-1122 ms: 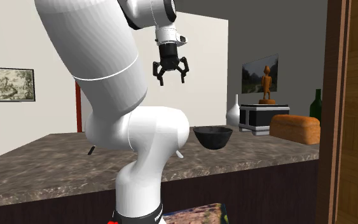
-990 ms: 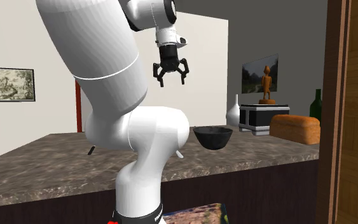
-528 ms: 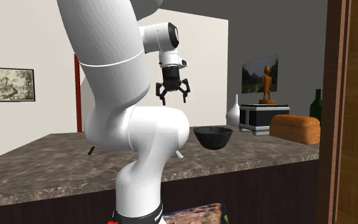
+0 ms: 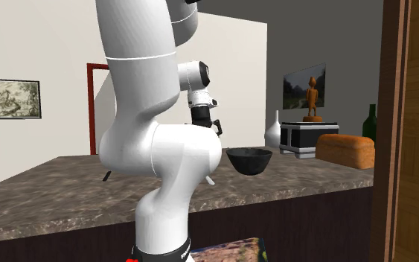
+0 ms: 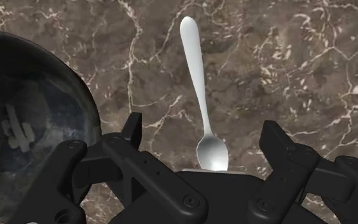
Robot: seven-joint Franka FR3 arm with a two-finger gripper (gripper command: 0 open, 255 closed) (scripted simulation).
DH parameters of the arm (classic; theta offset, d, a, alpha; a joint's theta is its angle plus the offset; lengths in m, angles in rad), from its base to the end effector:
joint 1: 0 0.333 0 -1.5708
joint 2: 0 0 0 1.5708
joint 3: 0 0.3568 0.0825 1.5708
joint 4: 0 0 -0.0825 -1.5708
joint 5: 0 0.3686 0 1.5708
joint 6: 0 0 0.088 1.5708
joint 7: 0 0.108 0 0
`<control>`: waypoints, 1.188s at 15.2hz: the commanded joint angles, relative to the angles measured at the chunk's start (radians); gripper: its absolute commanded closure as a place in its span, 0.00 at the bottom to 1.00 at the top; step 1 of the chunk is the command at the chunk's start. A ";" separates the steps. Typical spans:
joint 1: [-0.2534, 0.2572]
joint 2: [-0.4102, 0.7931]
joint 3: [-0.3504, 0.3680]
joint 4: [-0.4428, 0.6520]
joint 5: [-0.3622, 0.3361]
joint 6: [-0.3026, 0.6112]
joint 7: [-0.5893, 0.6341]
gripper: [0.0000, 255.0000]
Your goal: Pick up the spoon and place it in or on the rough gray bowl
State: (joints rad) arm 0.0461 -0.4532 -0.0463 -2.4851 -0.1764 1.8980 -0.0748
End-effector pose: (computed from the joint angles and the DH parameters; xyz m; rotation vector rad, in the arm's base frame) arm 0.3582 -0.0144 0.4816 2.9883 0.2225 -0.2077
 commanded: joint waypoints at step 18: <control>-0.004 0.183 -0.019 -0.115 -0.047 0.230 -0.029 0.00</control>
State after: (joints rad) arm 0.0416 -0.2706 -0.0652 -2.6004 -0.2230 2.1278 -0.1041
